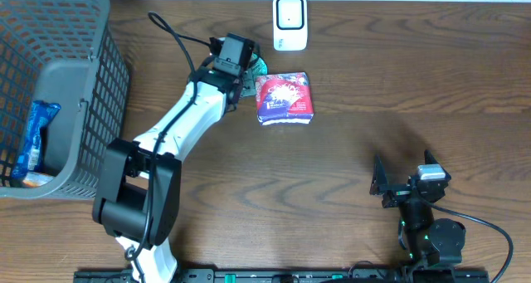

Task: Scan the item barcode
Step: 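Carry the green wipes pack to the scanner and set it down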

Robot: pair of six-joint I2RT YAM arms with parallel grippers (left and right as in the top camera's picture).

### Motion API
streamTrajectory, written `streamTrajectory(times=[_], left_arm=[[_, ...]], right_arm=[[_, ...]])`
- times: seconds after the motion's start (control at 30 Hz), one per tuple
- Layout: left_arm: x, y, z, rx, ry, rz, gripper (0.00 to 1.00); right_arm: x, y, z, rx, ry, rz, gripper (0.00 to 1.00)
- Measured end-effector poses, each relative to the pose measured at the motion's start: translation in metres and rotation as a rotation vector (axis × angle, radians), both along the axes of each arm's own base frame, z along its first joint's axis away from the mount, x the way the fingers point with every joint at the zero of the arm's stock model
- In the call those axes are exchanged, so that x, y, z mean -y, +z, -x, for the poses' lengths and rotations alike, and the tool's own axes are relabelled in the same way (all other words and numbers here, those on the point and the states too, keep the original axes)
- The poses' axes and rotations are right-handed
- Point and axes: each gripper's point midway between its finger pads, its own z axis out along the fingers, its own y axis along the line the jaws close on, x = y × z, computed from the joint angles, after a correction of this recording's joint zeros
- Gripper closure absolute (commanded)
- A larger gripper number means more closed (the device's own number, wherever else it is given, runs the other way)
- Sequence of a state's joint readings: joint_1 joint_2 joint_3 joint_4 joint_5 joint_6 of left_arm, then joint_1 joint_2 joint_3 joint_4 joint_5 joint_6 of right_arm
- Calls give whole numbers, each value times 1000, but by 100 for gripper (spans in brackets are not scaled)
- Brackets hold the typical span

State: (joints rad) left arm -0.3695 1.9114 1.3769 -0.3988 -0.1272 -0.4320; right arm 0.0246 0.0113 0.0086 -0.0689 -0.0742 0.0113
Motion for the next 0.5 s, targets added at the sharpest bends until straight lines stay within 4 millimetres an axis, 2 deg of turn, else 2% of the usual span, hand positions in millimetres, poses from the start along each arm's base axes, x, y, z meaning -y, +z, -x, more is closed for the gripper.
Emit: streamTrajectory(times=[0.13, 0.33, 0.5], left_arm=[[4, -7, 11, -61, -35, 36, 68], [32, -18, 29, -113, -72, 108, 68], [52, -14, 18, -51, -103, 152, 69]], right_arm=[[0, 0, 0, 0, 0, 0, 1], [0, 0, 0, 0, 0, 0, 1], [0, 0, 0, 0, 0, 0, 1]])
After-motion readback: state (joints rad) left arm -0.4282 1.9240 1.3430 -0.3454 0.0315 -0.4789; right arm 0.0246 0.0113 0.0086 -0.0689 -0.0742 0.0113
